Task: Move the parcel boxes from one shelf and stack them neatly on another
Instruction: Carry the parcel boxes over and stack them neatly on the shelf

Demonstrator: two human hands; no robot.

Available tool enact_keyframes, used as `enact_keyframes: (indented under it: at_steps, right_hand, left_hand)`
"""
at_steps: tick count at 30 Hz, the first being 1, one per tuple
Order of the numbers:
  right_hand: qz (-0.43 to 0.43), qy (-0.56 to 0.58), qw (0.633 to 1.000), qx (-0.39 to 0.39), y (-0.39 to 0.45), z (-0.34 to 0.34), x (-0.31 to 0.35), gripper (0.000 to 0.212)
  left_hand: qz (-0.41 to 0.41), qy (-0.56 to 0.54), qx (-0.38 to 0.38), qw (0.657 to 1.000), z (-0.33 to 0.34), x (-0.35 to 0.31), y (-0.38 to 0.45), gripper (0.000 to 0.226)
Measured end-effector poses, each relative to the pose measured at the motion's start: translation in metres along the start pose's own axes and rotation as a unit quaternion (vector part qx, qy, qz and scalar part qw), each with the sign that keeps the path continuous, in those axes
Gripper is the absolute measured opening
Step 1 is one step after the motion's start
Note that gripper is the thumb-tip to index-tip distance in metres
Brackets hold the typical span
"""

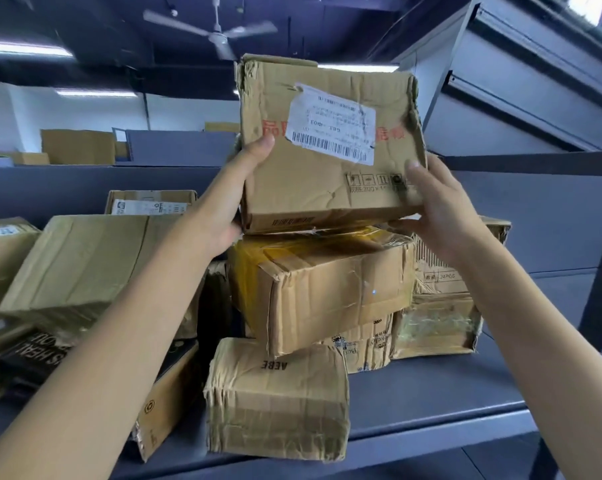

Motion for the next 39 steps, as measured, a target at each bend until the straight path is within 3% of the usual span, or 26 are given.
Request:
enact_keyframes:
  at_steps: [7,12,16,18,20,22,25,29,31,33,35,39]
  right_hand:
    - [-0.112,-0.002,0.993,0.030,-0.011,0.015,0.001,0.030]
    - [-0.151,-0.008,0.982,0.116,-0.013,0.033,0.007,0.034]
    - [-0.153,-0.032,0.977,0.147,-0.019,0.051,0.001,0.048]
    - [-0.141,-0.083,0.982,0.093,-0.023,0.052,-0.004,0.050]
    - [-0.115,-0.176,0.977,-0.031,-0.030,0.042,-0.011,0.051]
    - [-0.079,-0.271,0.947,-0.153,-0.045,0.024,-0.019,0.039]
    - [0.037,-0.303,0.931,-0.201,-0.068,0.000,-0.041,0.035]
    - [0.291,-0.220,0.927,-0.082,-0.094,0.002,-0.078,0.093]
    - [0.367,-0.110,0.923,-0.035,-0.102,0.014,-0.086,0.087]
    - [0.382,0.053,0.922,-0.032,-0.103,0.026,-0.091,0.077]
    - [0.359,0.148,0.920,-0.061,-0.100,0.034,-0.094,0.073]
    - [0.324,0.170,0.922,-0.131,-0.085,0.045,-0.087,0.068]
  left_hand:
    - [0.032,0.017,-0.040,0.999,-0.012,-0.001,-0.019,0.034]
    - [0.120,-0.028,-0.104,0.987,-0.024,-0.014,-0.043,0.025]
    - [0.138,-0.059,-0.161,0.976,-0.031,-0.013,-0.062,0.037]
    - [0.147,-0.071,-0.184,0.969,-0.033,-0.013,-0.071,0.044]
    - [0.158,-0.082,-0.207,0.962,-0.037,-0.012,-0.079,0.046]
    - [0.172,-0.081,-0.227,0.955,-0.044,-0.012,-0.086,0.048]
    - [0.204,-0.058,-0.233,0.949,-0.053,-0.007,-0.093,0.049]
    - [0.233,-0.041,-0.233,0.943,-0.053,0.004,-0.096,0.045]
    - [0.221,-0.038,-0.226,0.948,-0.049,0.013,-0.096,0.064]
    - [0.224,-0.028,-0.222,0.949,-0.043,0.019,-0.097,0.075]
    - [0.225,-0.002,-0.216,0.950,-0.037,0.023,-0.096,0.075]
    - [0.233,0.012,-0.192,0.953,-0.030,0.029,-0.091,0.083]
Point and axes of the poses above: each hand's wrist, its own y-axis towards the middle knuckle, its own z-axis out of the palm, x = y × z, the point moved 3 cm from there along y, towards the middle knuckle, and after that the axes turned 11 degrees about x, right-handed, at the moved point
